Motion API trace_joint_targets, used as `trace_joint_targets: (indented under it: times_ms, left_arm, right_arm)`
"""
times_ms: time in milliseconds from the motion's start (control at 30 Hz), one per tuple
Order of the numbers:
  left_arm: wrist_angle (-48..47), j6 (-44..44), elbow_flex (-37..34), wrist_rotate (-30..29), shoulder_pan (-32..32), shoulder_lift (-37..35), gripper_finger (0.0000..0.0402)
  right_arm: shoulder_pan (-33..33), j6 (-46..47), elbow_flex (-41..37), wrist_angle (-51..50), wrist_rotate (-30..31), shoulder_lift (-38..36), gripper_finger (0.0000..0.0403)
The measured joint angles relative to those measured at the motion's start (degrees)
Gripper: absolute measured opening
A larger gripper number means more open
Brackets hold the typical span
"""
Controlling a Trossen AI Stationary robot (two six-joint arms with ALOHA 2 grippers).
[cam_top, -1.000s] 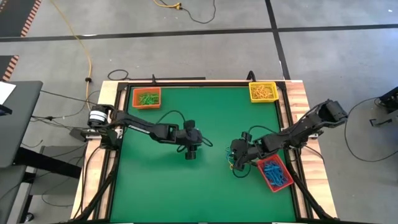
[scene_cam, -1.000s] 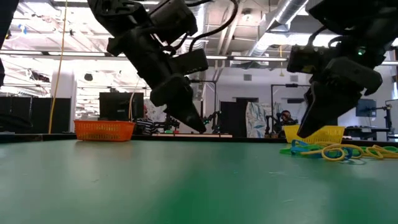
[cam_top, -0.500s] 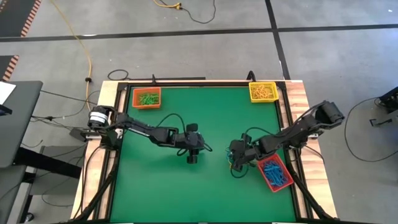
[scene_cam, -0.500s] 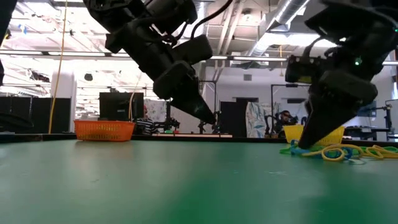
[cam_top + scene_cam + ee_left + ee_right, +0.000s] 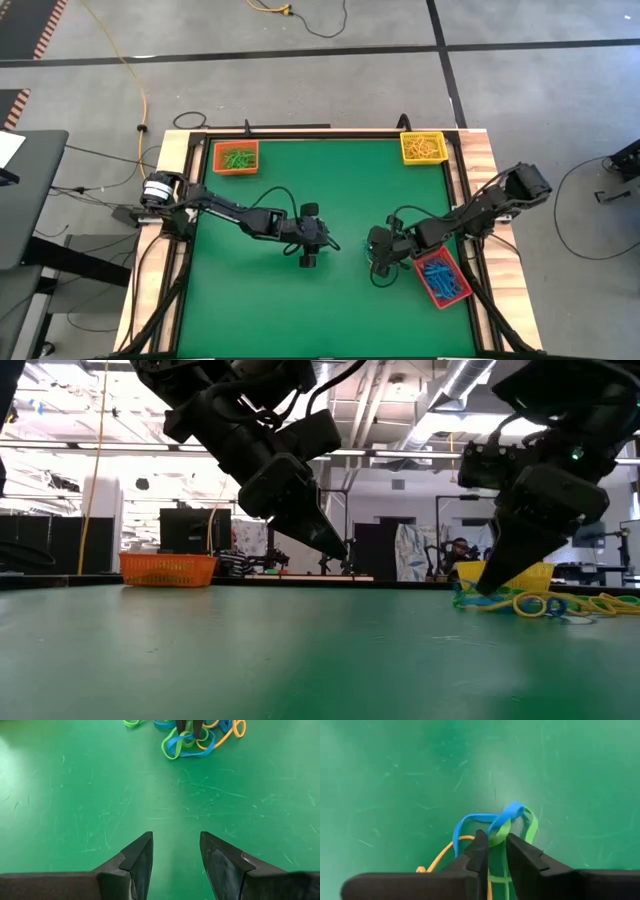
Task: Sort rubber bands into baskets
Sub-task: Put the blue rubber band into the red bin
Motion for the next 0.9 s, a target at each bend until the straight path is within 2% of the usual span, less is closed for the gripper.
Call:
trace_joint_targets:
  times_ms: [400, 733, 900]
  left_arm:
    - [0.1, -0.3, 0.0, -0.1, 0.0, 0.0, 0.0153]
    - [0.2, -0.4, 0.0, -0.2, 0.0, 0.0, 0.0153]
    - [0.2, -0.4, 0.0, -0.2, 0.0, 0.0, 0.0153]
  right_arm:
    - [1.0, -6.5, 1.9, -0.1, 0.8, -1.5, 0.0014]
    - [1.2, -16.9, 8.6, 0.1, 2.1, -1.5, 0.0018]
    - [1.0, -17.5, 9.6, -1.9, 1.0, -1.5, 0.0022]
